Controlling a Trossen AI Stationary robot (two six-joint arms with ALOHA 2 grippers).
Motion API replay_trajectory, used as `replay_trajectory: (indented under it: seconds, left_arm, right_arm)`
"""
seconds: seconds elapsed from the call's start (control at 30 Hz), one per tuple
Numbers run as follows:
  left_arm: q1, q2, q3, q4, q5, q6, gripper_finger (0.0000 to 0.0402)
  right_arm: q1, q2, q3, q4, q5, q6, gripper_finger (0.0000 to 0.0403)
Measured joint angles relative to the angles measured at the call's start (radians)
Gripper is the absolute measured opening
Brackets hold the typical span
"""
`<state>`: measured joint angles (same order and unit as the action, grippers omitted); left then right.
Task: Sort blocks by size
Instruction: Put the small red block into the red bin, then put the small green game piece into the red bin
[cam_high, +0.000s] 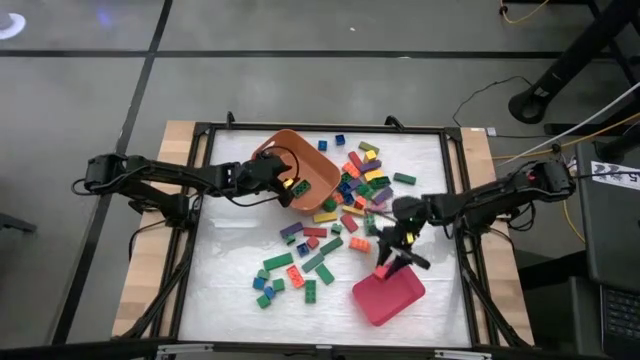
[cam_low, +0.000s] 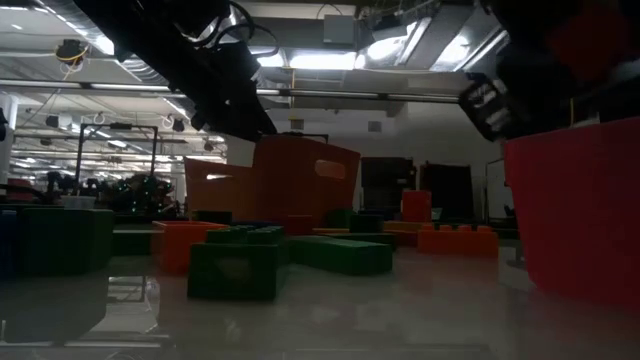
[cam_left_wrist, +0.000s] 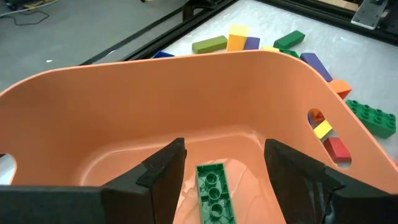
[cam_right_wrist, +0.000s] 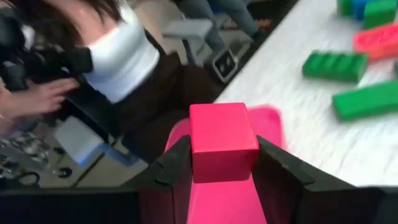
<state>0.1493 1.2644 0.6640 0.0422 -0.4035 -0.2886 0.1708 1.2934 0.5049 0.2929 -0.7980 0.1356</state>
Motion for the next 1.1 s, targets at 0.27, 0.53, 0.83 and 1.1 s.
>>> replay_trajectory:
  seconds: [0.27,0.53,0.83,1.1]
  left_arm:
    - [0.000,0.000,0.000,0.000,0.000,-0.001,0.0208]
    - [0.000,0.000,0.000,0.000,0.000,0.011,0.0208]
    - [-0.011,-0.002,0.000,0.004,0.000,0.091,0.0208]
    - [-0.112,-0.025,0.077,-0.006,0.005,0.253,0.0208]
  right_arm:
    - [0.165,0.000,0.000,-0.074,0.177,0.033,0.0142]
    - [0.225,0.000,0.000,-0.108,0.339,0.129,0.0151]
    - [0.229,0.000,0.000,-0.143,0.374,0.128,0.0224]
    - [0.228,0.000,0.000,-0.137,0.398,0.122,0.0238]
